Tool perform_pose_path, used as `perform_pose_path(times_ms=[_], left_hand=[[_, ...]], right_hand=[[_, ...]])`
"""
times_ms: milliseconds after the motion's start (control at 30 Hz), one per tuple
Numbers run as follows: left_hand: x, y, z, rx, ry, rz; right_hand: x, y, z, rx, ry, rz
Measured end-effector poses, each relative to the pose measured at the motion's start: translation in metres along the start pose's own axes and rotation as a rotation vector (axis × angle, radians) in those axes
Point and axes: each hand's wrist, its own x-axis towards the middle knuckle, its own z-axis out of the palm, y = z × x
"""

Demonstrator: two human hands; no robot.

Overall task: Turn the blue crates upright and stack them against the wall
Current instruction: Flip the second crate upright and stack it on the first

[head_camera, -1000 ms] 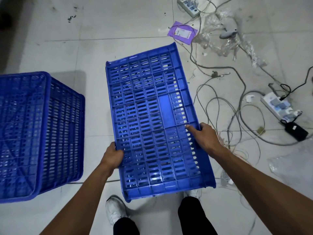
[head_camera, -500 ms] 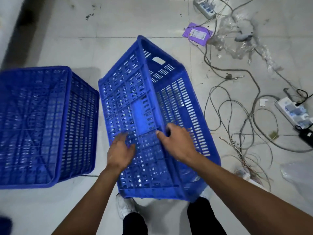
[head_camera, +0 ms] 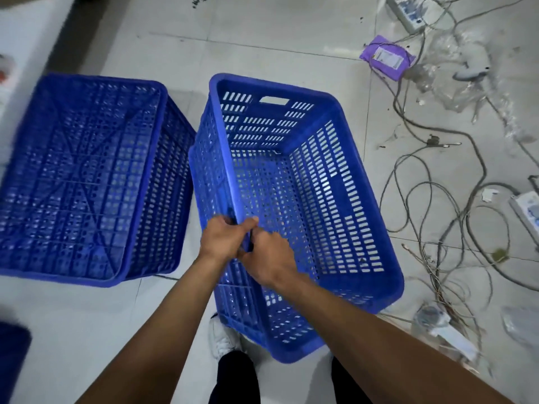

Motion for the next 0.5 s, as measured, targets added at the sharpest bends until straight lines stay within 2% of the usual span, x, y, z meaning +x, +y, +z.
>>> perform_pose_path(times_ms=[133, 267, 367, 500], left_hand=[[0.022, -0.015, -0.007, 0.174, 0.066, -0.032], [0.037, -0.045, -0.014, 0.22, 0.062, -0.133], [0.051, -0.072, -0.014, 0.245, 0.057, -0.188], [0.07, -0.089, -0.011, 0.27, 0.062, -0.223]], right_hand=[[0.01, 0.002, 0.001, -0.024, -0.182, -0.05], [0.031, 0.044, -0.02, -0.12, -0.233, -0.024], [0.046, 0.091, -0.033, -0.147, -0.131, 0.069], [0.065, 0.144, -0.055, -0.118, 0.148, 0.231]])
